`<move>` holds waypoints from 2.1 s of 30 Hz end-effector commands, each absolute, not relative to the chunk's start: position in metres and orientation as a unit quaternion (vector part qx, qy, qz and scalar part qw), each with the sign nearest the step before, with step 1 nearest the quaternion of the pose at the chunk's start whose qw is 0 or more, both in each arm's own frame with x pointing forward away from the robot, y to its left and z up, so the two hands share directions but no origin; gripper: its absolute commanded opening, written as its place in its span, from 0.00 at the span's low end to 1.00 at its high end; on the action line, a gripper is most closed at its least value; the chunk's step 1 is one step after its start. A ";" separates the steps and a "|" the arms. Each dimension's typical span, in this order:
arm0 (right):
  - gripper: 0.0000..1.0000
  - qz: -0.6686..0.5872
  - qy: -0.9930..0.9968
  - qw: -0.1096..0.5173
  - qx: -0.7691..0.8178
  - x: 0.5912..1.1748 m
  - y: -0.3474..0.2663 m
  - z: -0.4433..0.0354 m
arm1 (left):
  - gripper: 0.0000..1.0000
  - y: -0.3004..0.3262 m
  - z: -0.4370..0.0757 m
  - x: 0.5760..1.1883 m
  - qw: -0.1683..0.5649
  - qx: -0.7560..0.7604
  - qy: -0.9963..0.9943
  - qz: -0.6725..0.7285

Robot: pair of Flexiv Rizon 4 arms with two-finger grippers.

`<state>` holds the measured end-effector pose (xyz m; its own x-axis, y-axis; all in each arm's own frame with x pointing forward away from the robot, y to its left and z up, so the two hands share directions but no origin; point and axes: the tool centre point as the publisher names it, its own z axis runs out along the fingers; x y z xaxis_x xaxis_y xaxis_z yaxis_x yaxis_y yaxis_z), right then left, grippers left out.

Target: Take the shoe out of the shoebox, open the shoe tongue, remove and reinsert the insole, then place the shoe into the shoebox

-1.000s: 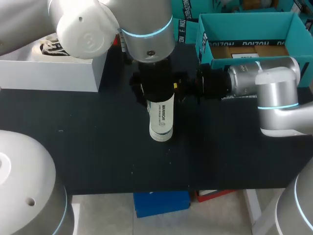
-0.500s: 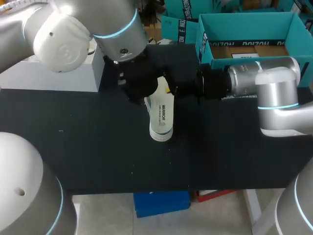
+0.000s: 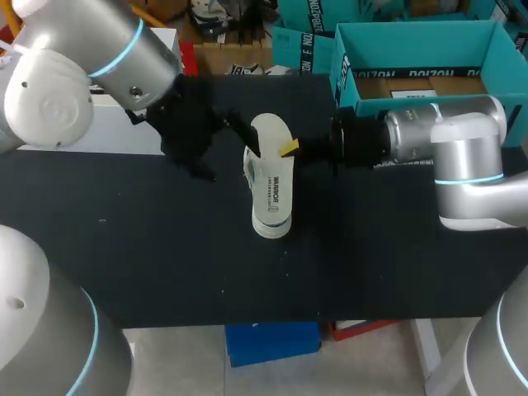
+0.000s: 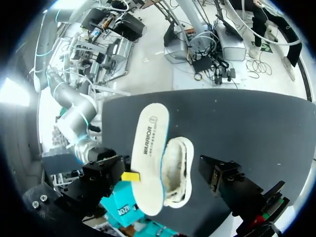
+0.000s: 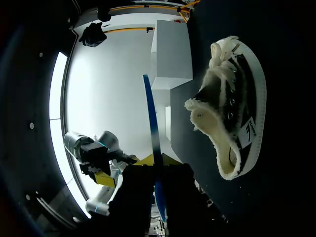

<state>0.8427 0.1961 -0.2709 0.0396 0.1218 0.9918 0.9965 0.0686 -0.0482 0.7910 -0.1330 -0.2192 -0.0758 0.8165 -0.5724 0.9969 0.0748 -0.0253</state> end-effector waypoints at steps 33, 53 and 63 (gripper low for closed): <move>0.00 -0.440 -0.535 0.497 -0.523 0.843 0.197 -0.271 | 1.00 -0.120 -0.256 0.803 0.354 0.552 0.636 -0.406; 0.00 -0.440 -0.535 0.497 -0.523 0.843 0.197 -0.271 | 1.00 -0.132 -0.262 0.805 0.493 0.451 0.609 -0.428; 0.00 -0.440 -0.535 0.497 -0.523 0.843 0.197 -0.271 | 1.00 -0.141 -0.258 0.818 0.528 0.430 0.601 -0.418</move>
